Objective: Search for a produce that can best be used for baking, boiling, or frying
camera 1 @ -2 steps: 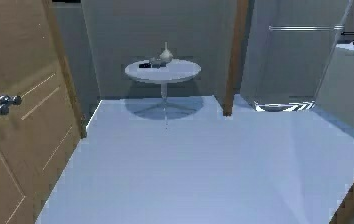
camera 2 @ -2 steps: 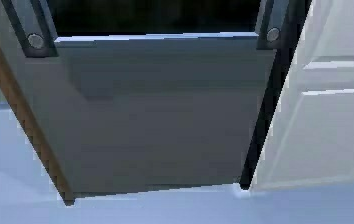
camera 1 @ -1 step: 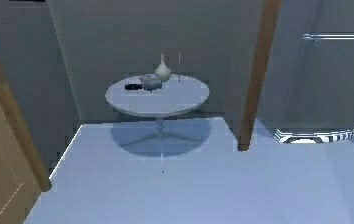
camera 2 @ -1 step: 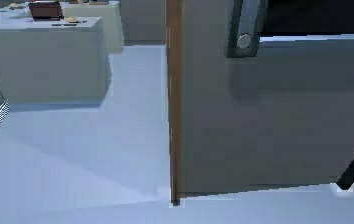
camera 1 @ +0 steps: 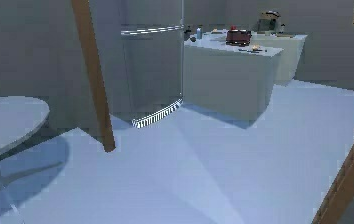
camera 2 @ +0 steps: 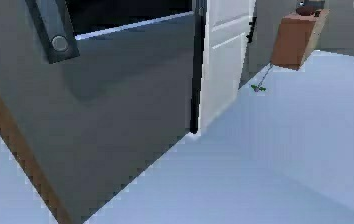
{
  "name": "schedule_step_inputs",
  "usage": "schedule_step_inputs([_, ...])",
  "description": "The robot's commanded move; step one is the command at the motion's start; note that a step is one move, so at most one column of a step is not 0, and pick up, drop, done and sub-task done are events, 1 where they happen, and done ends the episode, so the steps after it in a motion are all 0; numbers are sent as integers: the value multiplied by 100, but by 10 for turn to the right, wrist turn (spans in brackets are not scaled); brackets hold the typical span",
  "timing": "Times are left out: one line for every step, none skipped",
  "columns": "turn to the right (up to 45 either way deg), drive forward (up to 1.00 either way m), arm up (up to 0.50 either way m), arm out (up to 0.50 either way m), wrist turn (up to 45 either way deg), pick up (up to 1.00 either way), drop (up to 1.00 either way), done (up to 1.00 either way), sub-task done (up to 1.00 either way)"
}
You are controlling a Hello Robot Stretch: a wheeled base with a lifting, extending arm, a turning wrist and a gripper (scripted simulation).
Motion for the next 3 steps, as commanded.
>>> schedule_step_inputs([0,65,0,0,0,0,0,0,0])
schedule_step_inputs([390,0,0,0,0,0,0,0,0])
schedule_step_inputs([0,5,0,0,0,0,0,0,0])
